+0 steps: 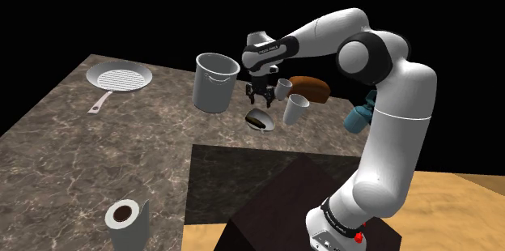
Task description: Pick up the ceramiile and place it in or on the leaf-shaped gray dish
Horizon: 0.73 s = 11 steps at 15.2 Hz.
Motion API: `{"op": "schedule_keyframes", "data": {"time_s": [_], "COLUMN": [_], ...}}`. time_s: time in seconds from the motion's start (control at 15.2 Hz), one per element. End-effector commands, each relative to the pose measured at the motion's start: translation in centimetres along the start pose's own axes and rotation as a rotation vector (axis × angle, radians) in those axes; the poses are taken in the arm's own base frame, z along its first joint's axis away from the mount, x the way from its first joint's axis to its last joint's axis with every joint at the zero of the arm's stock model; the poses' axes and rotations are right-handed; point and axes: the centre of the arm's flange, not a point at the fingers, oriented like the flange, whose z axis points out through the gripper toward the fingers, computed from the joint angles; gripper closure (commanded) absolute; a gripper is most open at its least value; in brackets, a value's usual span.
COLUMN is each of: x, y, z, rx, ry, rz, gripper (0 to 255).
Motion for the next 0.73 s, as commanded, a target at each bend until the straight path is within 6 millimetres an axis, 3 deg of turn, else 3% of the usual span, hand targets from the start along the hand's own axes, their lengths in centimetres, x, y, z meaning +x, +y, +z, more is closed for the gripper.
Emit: {"op": "schedule_keyframes", "data": {"time_s": [0.0,0.26,0.66], "x": [-0.1,-0.1,-0.1], "y": [-0.2,-0.2,-0.2], "z": [1.1,3.5,3.5], "rx": [-0.015,-0.015,-0.015], "ry": [-0.016,-0.016,-0.016], "rz": [0.008,0.008,0.008], "gripper": [0,0,0]}}
